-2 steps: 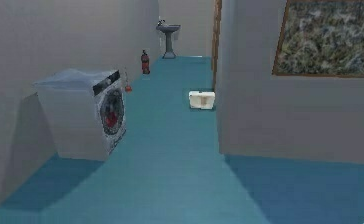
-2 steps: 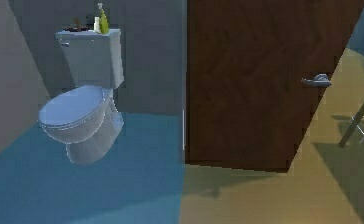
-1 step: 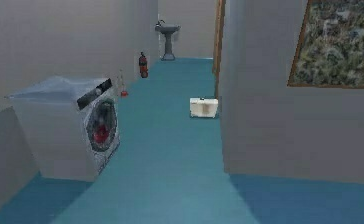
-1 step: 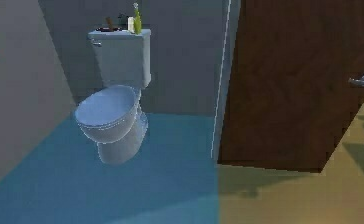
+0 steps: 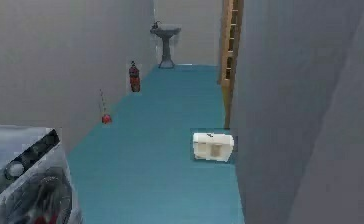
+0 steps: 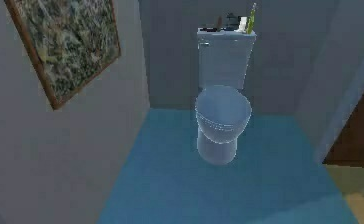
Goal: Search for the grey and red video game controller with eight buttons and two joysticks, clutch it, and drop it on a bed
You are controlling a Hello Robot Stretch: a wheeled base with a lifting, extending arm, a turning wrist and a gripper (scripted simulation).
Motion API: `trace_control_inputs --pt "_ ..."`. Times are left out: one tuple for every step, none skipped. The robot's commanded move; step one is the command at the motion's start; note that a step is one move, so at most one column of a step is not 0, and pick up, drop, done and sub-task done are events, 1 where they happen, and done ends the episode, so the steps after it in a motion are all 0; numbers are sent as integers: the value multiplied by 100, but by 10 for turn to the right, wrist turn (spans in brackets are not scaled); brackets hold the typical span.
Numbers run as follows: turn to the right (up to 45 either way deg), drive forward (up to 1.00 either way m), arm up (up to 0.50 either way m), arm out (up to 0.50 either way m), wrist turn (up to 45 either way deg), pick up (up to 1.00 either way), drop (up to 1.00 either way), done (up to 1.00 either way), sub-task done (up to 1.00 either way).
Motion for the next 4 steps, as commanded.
trace_control_inputs --pt "0 100 0 0 0 0 0 0 0" --pt "0 5 0 0 0 0 0 0 0" --pt "-330 0 0 0 0 0 0 0 0" --pt "0 65 0 0 0 0 0 0 0"
